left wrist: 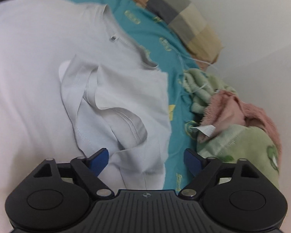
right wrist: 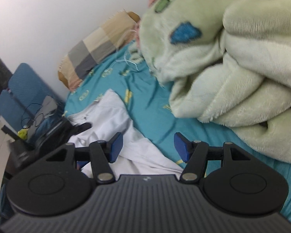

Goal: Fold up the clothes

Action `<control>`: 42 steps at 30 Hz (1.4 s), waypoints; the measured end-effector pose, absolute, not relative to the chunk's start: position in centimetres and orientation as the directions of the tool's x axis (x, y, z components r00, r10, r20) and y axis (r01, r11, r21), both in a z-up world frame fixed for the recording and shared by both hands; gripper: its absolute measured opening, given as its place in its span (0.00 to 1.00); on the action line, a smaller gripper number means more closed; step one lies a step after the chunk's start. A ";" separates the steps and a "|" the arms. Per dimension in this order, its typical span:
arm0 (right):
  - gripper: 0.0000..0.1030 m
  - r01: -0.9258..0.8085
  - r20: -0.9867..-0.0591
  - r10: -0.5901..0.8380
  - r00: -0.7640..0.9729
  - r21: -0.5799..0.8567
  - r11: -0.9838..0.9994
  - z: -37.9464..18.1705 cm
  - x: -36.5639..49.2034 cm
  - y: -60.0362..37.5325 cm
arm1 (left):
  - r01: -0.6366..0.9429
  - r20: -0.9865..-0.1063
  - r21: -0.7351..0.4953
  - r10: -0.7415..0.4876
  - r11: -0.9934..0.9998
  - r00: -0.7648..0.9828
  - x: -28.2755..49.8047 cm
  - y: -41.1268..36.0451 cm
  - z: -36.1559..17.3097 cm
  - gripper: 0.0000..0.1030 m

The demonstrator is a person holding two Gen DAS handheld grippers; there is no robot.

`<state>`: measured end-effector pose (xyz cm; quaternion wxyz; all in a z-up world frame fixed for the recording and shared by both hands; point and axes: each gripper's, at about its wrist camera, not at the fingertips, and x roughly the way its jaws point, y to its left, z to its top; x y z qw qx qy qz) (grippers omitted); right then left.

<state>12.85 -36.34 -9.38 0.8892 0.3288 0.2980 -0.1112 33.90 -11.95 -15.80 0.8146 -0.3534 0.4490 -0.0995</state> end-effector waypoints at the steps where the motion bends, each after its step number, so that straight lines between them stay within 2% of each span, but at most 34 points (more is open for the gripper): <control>1: 0.60 0.390 -0.606 0.008 0.796 0.523 0.758 -9.6 13.1 -36.3 | -0.176 -0.674 -0.657 -0.466 0.733 0.573 34.5 -12.1 -16.5 0.59; 2: 0.60 0.388 -0.607 0.011 0.795 0.523 0.759 -9.7 13.4 -36.2 | -0.194 -0.685 -0.647 -0.451 0.737 0.572 34.9 -12.1 -17.0 0.39; 3: 0.60 0.387 -0.607 0.010 0.794 0.519 0.762 -9.8 13.6 -36.1 | -0.195 -0.689 -0.641 -0.446 0.742 0.571 35.1 -12.1 -17.2 0.30; 4: 0.60 0.386 -0.608 0.009 0.794 0.515 0.765 -9.8 13.8 -35.9 | -0.188 -0.690 -0.638 -0.445 0.747 0.571 35.1 -11.9 -17.3 0.14; 5: 0.60 0.385 -0.609 0.008 0.793 0.512 0.768 -9.9 13.9 -35.9 | -0.160 -0.686 -0.632 -0.451 0.758 0.572 35.0 -11.9 -17.0 0.04; 9: 0.60 0.379 -0.606 0.018 0.795 0.519 0.766 -9.9 13.9 -35.8 | -0.073 -0.684 -0.595 -0.456 0.801 0.569 32.5 -10.7 -14.7 0.03; 15: 0.60 0.380 -0.598 0.003 0.802 0.514 0.769 -9.4 13.7 -35.4 | -0.100 -0.779 -0.478 -0.369 0.873 0.507 30.4 -8.2 -16.5 0.04; 18: 0.60 0.374 -0.602 0.005 0.799 0.502 0.779 -9.2 13.5 -35.0 | -0.082 -0.738 -0.541 -0.426 0.837 0.524 30.3 -6.7 -16.7 0.11; 19: 0.60 0.370 -0.602 0.006 0.799 0.499 0.784 -9.1 13.3 -34.8 | -0.073 -0.723 -0.557 -0.440 0.827 0.532 30.3 -6.3 -16.4 0.23; 20: 0.60 0.365 -0.598 0.007 0.802 0.499 0.786 -8.9 13.1 -34.8 | -0.063 -0.709 -0.572 -0.454 0.818 0.539 30.3 -5.8 -16.2 0.41; 23: 0.60 0.356 -0.582 0.004 0.813 0.503 0.788 -8.4 12.6 -34.7 | -0.035 -0.675 -0.574 -0.448 0.818 0.586 31.0 -4.3 -15.0 0.72; 24: 0.60 0.353 -0.578 0.003 0.816 0.503 0.789 -8.3 12.5 -34.6 | -0.044 -0.675 -0.555 -0.420 0.830 0.606 31.6 -3.9 -14.8 0.78; 25: 0.60 0.349 -0.576 0.005 0.817 0.502 0.791 -8.3 12.6 -34.4 | -0.059 -0.675 -0.539 -0.389 0.840 0.626 32.4 -3.4 -14.6 0.82; 30: 0.60 0.344 -0.600 0.024 0.800 0.491 0.801 -9.0 14.0 -33.7 | -0.095 -0.624 -0.603 -0.394 0.792 0.675 37.6 -2.1 -16.3 0.81; 32: 0.60 0.344 -0.604 0.033 0.796 0.497 0.797 -9.4 14.6 -33.6 | -0.087 -0.629 -0.616 -0.423 0.783 0.652 39.5 -2.6 -17.2 0.69; 34: 0.60 0.344 -0.605 0.042 0.795 0.508 0.790 -9.7 15.1 -33.6 | -0.055 -0.645 -0.573 -0.407 0.818 0.647 40.5 -3.7 -17.4 0.62; 36: 0.60 0.348 -0.609 0.037 0.792 0.501 0.792 -9.9 15.5 -33.5 | -0.021 -0.664 -0.511 -0.379 0.859 0.644 41.0 -4.8 -17.2 0.48; 38: 0.60 0.348 -0.612 0.039 0.790 0.499 0.794 -10.0 15.7 -33.3 | 0.004 -0.694 -0.445 -0.347 0.896 0.631 41.1 -5.4 -17.0 0.24; 42: 0.60 0.340 -0.615 0.044 0.787 0.492 0.802 -10.1 15.5 -32.9 | 0.075 -0.685 -0.391 -0.345 0.917 0.642 41.1 -6.3 -15.6 0.15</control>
